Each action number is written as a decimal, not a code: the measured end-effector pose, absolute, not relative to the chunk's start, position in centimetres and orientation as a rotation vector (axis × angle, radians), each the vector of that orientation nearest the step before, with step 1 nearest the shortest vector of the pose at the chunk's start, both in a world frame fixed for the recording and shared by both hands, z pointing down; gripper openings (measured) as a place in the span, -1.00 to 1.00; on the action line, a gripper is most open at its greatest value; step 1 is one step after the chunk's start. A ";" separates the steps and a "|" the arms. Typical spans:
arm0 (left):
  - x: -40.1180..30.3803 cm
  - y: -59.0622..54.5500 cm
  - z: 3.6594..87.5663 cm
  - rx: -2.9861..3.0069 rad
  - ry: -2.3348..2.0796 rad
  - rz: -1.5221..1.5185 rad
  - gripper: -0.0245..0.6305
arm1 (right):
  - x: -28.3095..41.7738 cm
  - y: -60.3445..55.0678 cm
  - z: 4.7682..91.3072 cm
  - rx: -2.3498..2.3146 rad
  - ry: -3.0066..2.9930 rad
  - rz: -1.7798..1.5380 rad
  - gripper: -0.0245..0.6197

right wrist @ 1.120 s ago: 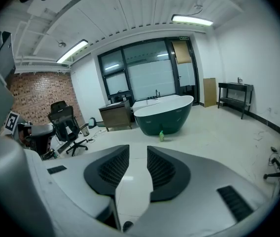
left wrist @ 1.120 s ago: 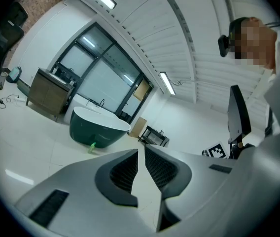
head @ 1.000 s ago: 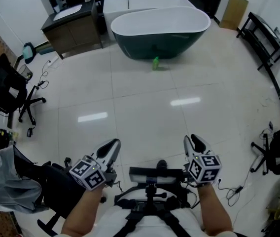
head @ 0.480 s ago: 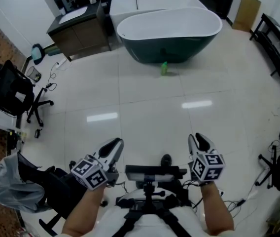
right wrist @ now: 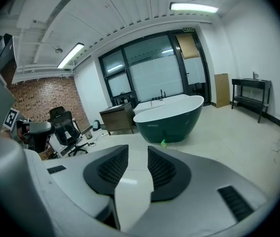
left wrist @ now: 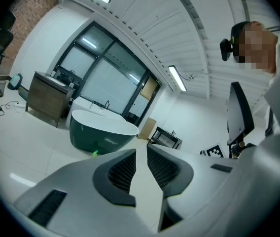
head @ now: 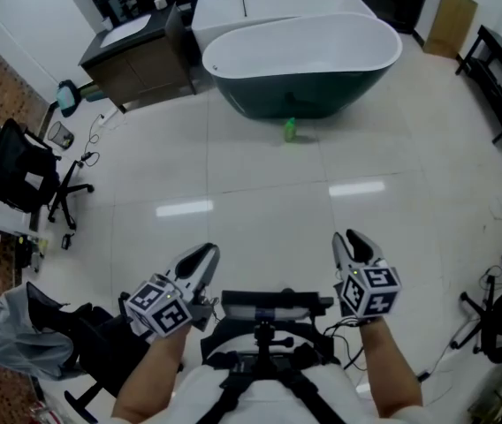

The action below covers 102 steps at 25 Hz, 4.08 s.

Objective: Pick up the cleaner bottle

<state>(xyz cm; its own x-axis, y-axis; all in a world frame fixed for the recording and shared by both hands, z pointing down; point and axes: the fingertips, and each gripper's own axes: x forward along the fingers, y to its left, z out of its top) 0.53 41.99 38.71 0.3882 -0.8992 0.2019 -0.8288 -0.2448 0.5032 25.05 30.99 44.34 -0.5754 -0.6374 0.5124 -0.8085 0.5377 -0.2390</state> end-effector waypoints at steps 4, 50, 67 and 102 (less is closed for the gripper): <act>1.1 39.5 38.9 2.109 -1.474 -0.153 -0.71 | 25.8 29.3 44.6 1.189 -2.405 0.668 -0.55; -15.8 14.4 41.5 2.203 -1.238 -0.101 -0.71 | 10.0 8.7 44.8 1.399 -2.267 0.672 -0.55; -14.4 4.6 42.5 2.140 -1.255 -0.051 -0.71 | 9.5 -2.2 46.9 1.316 -2.283 0.738 -0.55; -12.6 -7.1 41.5 2.169 -1.185 0.014 -0.71 | 8.3 -9.3 48.1 1.274 -2.267 0.849 -0.55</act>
<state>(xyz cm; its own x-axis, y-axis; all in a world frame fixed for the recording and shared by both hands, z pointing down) -12.55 -7.15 41.45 0.5900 -0.7470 0.3064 -0.7539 -0.3739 0.5401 8.31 -9.31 48.07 -0.5026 -0.6179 0.6047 -0.8630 0.3993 -0.3094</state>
